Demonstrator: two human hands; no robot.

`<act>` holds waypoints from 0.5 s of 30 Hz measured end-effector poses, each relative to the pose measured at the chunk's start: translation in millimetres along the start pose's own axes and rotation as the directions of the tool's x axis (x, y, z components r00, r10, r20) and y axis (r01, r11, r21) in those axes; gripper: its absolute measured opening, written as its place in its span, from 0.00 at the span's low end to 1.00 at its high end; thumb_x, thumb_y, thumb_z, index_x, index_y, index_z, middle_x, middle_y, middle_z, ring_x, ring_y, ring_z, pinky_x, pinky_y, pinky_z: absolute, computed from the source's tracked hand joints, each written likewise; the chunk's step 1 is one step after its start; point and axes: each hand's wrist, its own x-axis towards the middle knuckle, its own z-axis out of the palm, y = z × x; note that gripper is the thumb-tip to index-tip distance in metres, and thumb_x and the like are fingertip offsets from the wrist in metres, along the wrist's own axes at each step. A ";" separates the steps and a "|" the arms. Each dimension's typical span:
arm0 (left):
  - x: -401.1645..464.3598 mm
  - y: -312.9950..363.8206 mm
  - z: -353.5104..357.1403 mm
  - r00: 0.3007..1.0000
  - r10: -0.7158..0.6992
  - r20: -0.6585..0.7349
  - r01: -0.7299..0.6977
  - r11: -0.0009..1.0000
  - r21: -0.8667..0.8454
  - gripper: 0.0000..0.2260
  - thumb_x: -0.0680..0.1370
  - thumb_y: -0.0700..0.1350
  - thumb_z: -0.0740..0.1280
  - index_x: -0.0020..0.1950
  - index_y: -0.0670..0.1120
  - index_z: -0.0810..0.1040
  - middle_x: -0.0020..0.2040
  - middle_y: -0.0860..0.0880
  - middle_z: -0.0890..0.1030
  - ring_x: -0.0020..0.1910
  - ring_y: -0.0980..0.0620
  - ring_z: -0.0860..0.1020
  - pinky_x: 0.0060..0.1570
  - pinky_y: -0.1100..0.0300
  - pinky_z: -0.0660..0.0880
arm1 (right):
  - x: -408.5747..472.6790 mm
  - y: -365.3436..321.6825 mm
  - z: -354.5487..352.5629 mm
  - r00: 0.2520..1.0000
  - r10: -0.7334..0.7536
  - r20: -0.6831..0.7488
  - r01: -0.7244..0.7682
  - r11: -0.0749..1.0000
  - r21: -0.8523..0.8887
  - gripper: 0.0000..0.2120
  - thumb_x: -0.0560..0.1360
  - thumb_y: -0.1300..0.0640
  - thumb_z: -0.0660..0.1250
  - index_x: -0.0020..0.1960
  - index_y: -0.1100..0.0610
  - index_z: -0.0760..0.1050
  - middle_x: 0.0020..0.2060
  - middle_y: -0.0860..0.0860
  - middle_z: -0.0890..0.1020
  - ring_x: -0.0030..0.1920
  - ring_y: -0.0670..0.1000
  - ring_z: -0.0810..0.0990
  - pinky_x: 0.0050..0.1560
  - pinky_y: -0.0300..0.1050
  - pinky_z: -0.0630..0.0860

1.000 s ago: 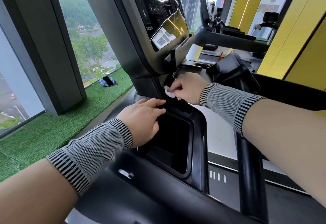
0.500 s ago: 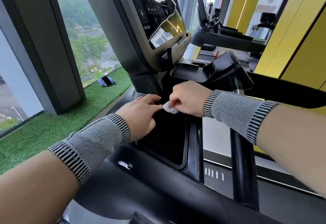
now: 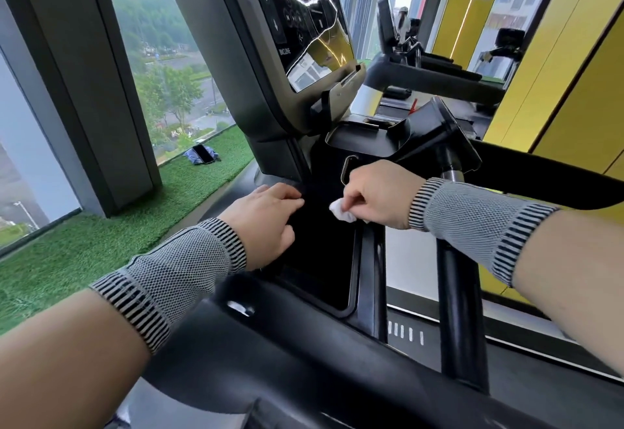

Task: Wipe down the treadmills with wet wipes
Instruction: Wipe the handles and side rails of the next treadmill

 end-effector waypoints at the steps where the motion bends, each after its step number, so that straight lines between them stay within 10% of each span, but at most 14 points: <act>1: -0.6 -0.1 -0.8 1.000 -0.003 0.003 0.002 1.000 0.002 0.23 0.78 0.47 0.58 0.74 0.51 0.65 0.72 0.54 0.64 0.70 0.51 0.63 0.71 0.58 0.60 | 3.8 -3.9 0.1 1.000 -0.001 -0.014 0.001 1.000 -0.011 0.10 0.76 0.53 0.64 0.54 0.49 0.82 0.48 0.49 0.81 0.52 0.52 0.78 0.54 0.45 0.72; 10: -19.9 -21.3 -6.1 0.995 -0.081 -0.055 0.076 0.994 -0.074 0.20 0.79 0.48 0.60 0.72 0.52 0.69 0.72 0.54 0.68 0.72 0.50 0.62 0.72 0.57 0.58 | 46.0 -59.6 -1.9 0.999 -0.042 -0.028 0.034 0.970 -0.239 0.09 0.80 0.59 0.57 0.57 0.56 0.74 0.49 0.55 0.75 0.53 0.57 0.77 0.44 0.47 0.69; 15: -32.2 -38.8 -7.8 0.925 -0.299 -0.233 0.271 0.951 -0.146 0.22 0.78 0.48 0.61 0.73 0.48 0.68 0.72 0.51 0.66 0.70 0.47 0.63 0.69 0.54 0.61 | 67.2 -81.4 -0.4 0.997 -0.011 -0.082 0.012 1.000 0.019 0.11 0.79 0.58 0.57 0.56 0.58 0.76 0.54 0.55 0.79 0.56 0.57 0.77 0.53 0.45 0.71</act>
